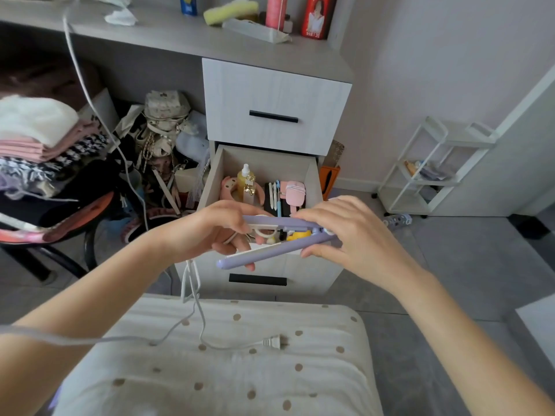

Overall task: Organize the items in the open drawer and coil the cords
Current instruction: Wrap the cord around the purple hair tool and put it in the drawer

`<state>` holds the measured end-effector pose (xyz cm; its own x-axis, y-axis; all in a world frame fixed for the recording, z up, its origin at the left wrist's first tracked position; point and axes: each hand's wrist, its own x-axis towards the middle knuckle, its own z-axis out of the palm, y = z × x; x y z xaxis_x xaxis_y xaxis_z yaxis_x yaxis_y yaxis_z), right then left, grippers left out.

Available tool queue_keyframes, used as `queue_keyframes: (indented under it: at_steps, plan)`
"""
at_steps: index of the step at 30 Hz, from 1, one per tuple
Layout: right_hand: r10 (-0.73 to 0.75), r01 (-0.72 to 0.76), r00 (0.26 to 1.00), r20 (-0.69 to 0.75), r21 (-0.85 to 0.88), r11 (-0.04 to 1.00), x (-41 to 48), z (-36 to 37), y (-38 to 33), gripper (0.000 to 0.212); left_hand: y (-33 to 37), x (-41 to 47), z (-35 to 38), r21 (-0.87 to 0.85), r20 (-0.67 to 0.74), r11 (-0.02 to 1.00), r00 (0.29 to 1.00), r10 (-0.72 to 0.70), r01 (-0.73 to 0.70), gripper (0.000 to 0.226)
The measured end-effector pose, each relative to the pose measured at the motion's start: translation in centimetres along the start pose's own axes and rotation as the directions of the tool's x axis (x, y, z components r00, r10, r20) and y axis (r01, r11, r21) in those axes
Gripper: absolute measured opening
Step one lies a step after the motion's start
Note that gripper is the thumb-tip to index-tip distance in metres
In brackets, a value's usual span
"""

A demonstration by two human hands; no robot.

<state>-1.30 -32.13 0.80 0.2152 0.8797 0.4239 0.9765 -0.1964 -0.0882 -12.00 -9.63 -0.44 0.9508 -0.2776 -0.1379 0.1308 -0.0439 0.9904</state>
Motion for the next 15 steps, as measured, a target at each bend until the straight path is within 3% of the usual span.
queue_keyframes:
  at_steps: [4, 7, 11, 15]
  plan:
    - [0.129, -0.112, 0.983, -0.131, 0.127, 0.986, -0.3, 0.3, -0.2, 0.039, 0.4, 0.2, -0.3, 0.062, -0.015, 0.997, 0.999, 0.047, -0.046, 0.058]
    - [0.311, -0.249, 0.938, -0.156, 0.322, 0.913, -0.7, 0.7, 0.0, 0.032, 0.9, 0.9, -0.3, 0.103, -0.153, 0.990, 0.985, -0.079, 0.096, 0.071]
    - [0.576, -0.368, 0.798, -0.177, 0.613, 0.699, -0.9, 1.0, 0.5, 0.020, -0.2, 0.3, -0.6, 0.303, -0.313, 0.951, 0.949, 0.039, 0.061, 0.035]
    - [0.773, -0.445, 0.611, -0.171, 0.733, 0.514, -1.2, 0.8, 2.4, 0.013, -0.7, -0.5, -1.1, 0.411, -0.402, 0.911, 0.901, 0.163, 0.019, 0.025]
